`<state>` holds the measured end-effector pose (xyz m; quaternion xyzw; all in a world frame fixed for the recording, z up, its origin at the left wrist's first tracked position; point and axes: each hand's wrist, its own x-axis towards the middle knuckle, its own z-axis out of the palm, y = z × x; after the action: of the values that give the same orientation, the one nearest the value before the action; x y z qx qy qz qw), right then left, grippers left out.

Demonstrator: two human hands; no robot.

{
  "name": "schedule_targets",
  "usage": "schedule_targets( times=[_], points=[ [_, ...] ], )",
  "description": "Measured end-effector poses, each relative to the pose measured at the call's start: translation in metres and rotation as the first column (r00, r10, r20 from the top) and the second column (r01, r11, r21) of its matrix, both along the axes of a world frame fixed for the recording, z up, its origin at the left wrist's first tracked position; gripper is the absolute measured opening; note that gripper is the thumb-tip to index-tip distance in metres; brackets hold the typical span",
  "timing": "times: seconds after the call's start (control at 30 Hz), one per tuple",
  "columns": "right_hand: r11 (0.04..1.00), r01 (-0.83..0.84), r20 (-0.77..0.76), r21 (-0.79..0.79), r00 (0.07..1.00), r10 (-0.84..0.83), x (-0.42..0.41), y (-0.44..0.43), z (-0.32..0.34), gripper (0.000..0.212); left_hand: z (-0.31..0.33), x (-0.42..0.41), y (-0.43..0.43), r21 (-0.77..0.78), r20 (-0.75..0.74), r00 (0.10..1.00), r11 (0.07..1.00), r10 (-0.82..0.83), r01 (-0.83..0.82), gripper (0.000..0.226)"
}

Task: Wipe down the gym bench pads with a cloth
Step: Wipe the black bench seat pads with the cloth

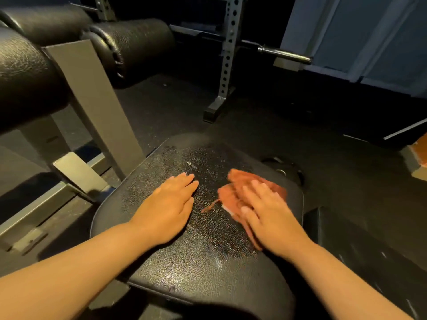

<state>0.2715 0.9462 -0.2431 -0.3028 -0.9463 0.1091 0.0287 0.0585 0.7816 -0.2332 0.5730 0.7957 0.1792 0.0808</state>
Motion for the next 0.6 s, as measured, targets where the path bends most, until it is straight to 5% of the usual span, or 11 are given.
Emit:
schedule_targets(
  times=[0.1,0.3,0.43,0.5,0.6],
  points=[
    [0.994,0.109,0.012,0.012,0.994,-0.109,-0.023,-0.020,-0.003,0.079,-0.003,0.003,-0.001,-0.026,-0.078,0.997,1.000,-0.013,0.011,0.066],
    [0.956,-0.287,-0.037,-0.057,0.958,0.285,-0.012,-0.053,0.000,0.070,-0.003,0.000,-0.016,-0.028,-0.088,0.996,0.999,-0.022,0.020,0.080],
    [0.997,-0.080,0.060,0.011,0.995,0.079,-0.047,-0.018,0.002,0.096,-0.003,-0.024,-0.036,-0.022,-0.107,0.993,0.998,0.048,-0.051,0.080],
    [0.999,0.041,0.090,0.020,0.995,-0.042,-0.083,-0.026,0.000,0.082,-0.004,-0.032,-0.040,-0.008,-0.098,0.991,0.996,0.087,-0.088,0.081],
    [0.994,-0.106,0.033,0.016,0.994,0.106,-0.108,-0.060,0.002,0.075,-0.004,-0.033,-0.040,0.029,-0.049,0.991,0.992,0.127,-0.126,0.073]
  ],
)
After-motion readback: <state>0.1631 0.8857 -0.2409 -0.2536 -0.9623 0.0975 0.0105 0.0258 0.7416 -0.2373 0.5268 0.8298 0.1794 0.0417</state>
